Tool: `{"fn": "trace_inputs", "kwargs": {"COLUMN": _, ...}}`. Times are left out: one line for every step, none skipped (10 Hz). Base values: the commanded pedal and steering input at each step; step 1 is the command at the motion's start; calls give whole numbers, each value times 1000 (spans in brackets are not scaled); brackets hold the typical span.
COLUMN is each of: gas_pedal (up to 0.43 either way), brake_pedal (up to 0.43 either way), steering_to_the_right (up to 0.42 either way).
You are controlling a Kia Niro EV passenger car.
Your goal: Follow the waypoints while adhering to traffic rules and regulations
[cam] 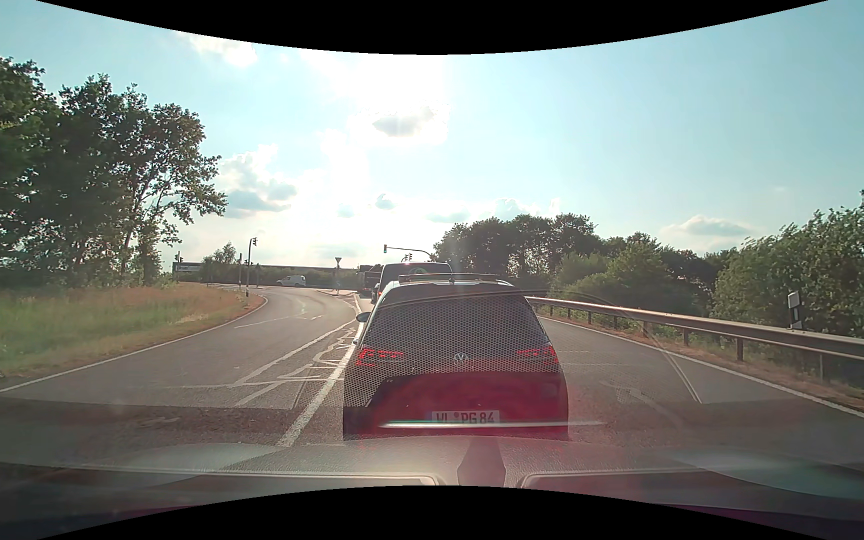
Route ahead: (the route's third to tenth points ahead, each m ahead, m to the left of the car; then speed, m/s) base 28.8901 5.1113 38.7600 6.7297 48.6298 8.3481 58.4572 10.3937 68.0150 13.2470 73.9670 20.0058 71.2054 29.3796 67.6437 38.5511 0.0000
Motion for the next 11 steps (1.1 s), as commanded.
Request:
{"fn": "trace_inputs", "kwargs": {"gas_pedal": 0, "brake_pedal": 189, "steering_to_the_right": -43}}
{"fn": "trace_inputs", "kwargs": {"gas_pedal": 0, "brake_pedal": 0, "steering_to_the_right": -43}}
{"fn": "trace_inputs", "kwargs": {"gas_pedal": 0, "brake_pedal": 0, "steering_to_the_right": -42}}
{"fn": "trace_inputs", "kwargs": {"gas_pedal": 39, "brake_pedal": 0, "steering_to_the_right": -43}}
{"fn": "trace_inputs", "kwargs": {"gas_pedal": 98, "brake_pedal": 0, "steering_to_the_right": -44}}
{"fn": "trace_inputs", "kwargs": {"gas_pedal": 98, "brake_pedal": 0, "steering_to_the_right": -45}}
{"fn": "trace_inputs", "kwargs": {"gas_pedal": 98, "brake_pedal": 0, "steering_to_the_right": -46}}
{"fn": "trace_inputs", "kwargs": {"gas_pedal": 110, "brake_pedal": 0, "steering_to_the_right": -46}}
{"fn": "trace_inputs", "kwargs": {"gas_pedal": 110, "brake_pedal": 0, "steering_to_the_right": -47}}
{"fn": "trace_inputs", "kwargs": {"gas_pedal": 118, "brake_pedal": 0, "steering_to_the_right": -48}}
{"fn": "trace_inputs", "kwargs": {"gas_pedal": 138, "brake_pedal": 0, "steering_to_the_right": -51}}
